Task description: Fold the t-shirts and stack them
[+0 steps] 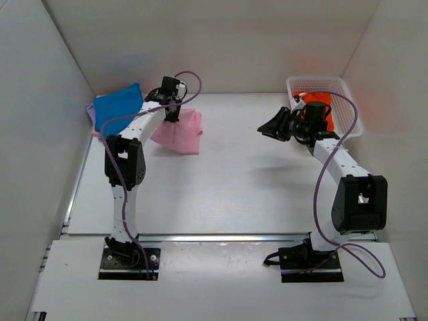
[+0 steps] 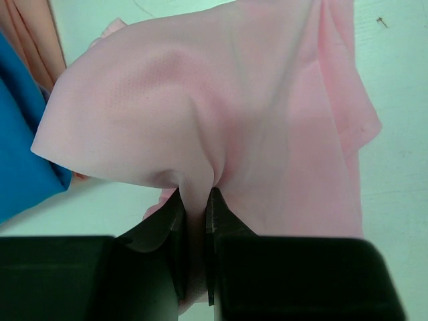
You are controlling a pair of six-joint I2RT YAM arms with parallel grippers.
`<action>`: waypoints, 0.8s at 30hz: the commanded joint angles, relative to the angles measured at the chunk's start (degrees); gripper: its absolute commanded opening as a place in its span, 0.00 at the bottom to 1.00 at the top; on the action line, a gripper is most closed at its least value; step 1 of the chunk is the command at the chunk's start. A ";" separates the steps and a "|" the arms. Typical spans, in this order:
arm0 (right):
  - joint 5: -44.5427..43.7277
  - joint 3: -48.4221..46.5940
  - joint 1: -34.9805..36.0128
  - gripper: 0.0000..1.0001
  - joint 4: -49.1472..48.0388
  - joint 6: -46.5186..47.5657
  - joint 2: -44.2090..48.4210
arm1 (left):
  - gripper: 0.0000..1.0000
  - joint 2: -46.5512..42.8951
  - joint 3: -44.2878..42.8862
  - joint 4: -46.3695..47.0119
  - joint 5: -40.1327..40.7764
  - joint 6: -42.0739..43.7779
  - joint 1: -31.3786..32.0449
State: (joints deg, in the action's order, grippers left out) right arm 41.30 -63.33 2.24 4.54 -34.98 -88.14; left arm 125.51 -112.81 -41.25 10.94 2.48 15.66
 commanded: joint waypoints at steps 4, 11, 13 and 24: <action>1.42 -0.66 1.27 0.33 -2.34 -0.97 1.65 | 0.00 -6.68 -5.83 -0.84 3.82 5.60 0.87; 2.20 -0.04 2.07 0.32 -1.90 -1.84 2.19 | 0.00 -6.95 -11.98 -0.93 2.34 6.92 -5.10; 2.56 0.14 2.59 0.32 -0.76 -1.76 2.53 | 0.00 -6.51 -14.79 -2.07 0.93 6.40 -7.13; 3.88 2.69 5.23 0.32 1.52 -1.05 0.34 | 0.00 -5.55 -20.77 -0.93 -4.60 5.52 -18.98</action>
State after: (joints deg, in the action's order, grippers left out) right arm 43.66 -60.10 6.66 6.50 -36.03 -87.53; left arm 122.67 -131.04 -43.86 9.56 8.49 -0.12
